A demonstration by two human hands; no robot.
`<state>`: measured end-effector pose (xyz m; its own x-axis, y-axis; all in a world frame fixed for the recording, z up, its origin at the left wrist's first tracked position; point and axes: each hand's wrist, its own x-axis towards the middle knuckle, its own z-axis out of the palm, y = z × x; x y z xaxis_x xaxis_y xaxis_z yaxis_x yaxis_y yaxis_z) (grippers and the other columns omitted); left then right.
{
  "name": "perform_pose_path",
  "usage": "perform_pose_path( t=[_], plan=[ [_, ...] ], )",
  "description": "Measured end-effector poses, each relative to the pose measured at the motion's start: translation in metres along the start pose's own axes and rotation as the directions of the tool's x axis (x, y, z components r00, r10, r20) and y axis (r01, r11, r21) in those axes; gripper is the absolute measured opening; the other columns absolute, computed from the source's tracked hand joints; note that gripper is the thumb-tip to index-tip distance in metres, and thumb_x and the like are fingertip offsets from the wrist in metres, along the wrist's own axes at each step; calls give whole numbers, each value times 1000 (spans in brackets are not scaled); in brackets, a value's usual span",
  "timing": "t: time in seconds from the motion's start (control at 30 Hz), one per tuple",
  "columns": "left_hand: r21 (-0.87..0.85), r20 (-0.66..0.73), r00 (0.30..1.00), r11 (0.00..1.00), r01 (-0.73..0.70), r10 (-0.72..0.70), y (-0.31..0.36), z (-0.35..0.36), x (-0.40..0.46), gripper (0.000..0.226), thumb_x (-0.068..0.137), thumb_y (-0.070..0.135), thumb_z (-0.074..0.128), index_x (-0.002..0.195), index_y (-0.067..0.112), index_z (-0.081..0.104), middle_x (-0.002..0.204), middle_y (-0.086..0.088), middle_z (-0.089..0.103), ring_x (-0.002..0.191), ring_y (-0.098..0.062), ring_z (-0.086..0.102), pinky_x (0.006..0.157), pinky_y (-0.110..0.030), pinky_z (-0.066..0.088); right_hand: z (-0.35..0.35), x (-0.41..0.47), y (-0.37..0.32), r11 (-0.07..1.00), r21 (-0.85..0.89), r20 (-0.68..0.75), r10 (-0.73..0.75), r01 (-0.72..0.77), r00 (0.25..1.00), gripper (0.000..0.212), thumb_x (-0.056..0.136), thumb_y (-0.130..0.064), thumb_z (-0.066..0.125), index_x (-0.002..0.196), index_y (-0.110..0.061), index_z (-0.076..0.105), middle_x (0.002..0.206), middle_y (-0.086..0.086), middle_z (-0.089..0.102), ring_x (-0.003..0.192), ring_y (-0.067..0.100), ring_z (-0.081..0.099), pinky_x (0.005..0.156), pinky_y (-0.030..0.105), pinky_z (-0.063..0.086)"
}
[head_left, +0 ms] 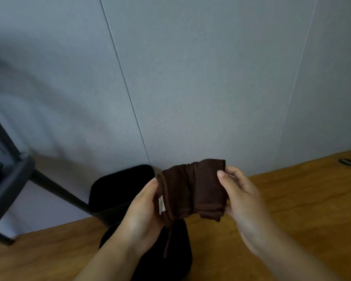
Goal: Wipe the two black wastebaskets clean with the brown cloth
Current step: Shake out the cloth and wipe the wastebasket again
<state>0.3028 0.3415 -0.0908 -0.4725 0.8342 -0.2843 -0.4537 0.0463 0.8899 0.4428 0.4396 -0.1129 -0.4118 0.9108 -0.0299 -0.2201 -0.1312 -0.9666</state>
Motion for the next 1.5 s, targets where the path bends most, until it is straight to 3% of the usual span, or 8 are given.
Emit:
perform_pose_path(
  t=[0.17, 0.4, 0.53, 0.63, 0.93, 1.13, 1.33, 1.5],
  plan=[
    [-129, -8, 995, 987, 94, -95, 22, -15, -3, 43, 95, 36, 46, 108, 6, 74, 112, -15, 71, 98, -27, 71, 71, -35, 60, 7, 7, -25, 975, -205, -25, -99, 91, 995, 14, 100, -34, 47, 103, -29, 60, 96, -9, 70, 91, 8, 66, 72, 27, 53],
    [-139, 6, 998, 988, 68, -68, 41, -31, -8, 44, 84, 31, 57, 116, 2, 68, 116, -19, 69, 103, -31, 68, 84, -42, 58, 20, 15, -32, 793, -554, 44, -277, 254, 960, 17, 102, -37, 35, 112, -29, 46, 93, -24, 50, 85, -4, 52, 63, 12, 39],
    [-180, -8, 998, 982, 66, -68, 43, -41, -11, 46, 94, 43, 47, 111, 7, 72, 108, -14, 72, 91, -31, 71, 83, -45, 55, 23, 18, -25, 940, -341, 16, -14, 19, 1000, 32, 98, -47, 42, 115, -25, 57, 108, -12, 61, 98, 6, 58, 75, 27, 52],
    [-103, 18, 1000, 995, -8, 10, 44, -46, -16, 32, 91, 20, 53, 114, 5, 70, 113, -13, 71, 101, -31, 67, 85, -42, 55, 24, 19, -28, 986, -84, 73, 148, -142, 986, 33, 94, -39, 55, 118, -19, 63, 114, 2, 69, 105, 21, 66, 86, 39, 55],
    [148, -108, 973, 971, -185, 202, 39, -53, -18, 41, 90, -7, 53, 125, 14, 56, 105, -15, 72, 91, -27, 71, 72, -32, 59, 34, 10, -39, 985, 61, 238, 140, -159, 961, 30, 87, -9, 64, 117, -13, 62, 105, 5, 74, 93, 20, 72, 72, 31, 58],
    [701, 37, 906, 635, -324, 421, 38, -36, -18, 57, 79, 71, 52, 131, 49, 46, 138, 5, 48, 127, -10, 48, 104, -37, 46, 81, 0, -46, 999, 40, 295, -18, 7, 955, 25, 87, -12, 66, 110, -23, 67, 111, 2, 72, 98, 19, 71, 81, 35, 56],
    [342, 120, 819, 751, -564, 561, 52, -18, -28, 35, 97, 23, 45, 130, 31, 53, 118, 7, 69, 110, -8, 64, 96, -29, 52, 92, 2, -67, 992, 82, 446, -118, 91, 887, 59, 60, -40, 78, 116, -27, 67, 115, -3, 70, 104, 16, 69, 86, 31, 55],
    [-2, 215, 873, 894, -449, 439, 55, -17, -29, 53, 88, 40, 56, 137, 22, 49, 131, -8, 62, 122, -24, 58, 105, -47, 42, 81, 1, -75, 993, 42, 550, -119, 114, 827, 67, 66, -21, 77, 130, -27, 57, 122, -7, 66, 112, 17, 65, 95, 34, 53]
  ],
)
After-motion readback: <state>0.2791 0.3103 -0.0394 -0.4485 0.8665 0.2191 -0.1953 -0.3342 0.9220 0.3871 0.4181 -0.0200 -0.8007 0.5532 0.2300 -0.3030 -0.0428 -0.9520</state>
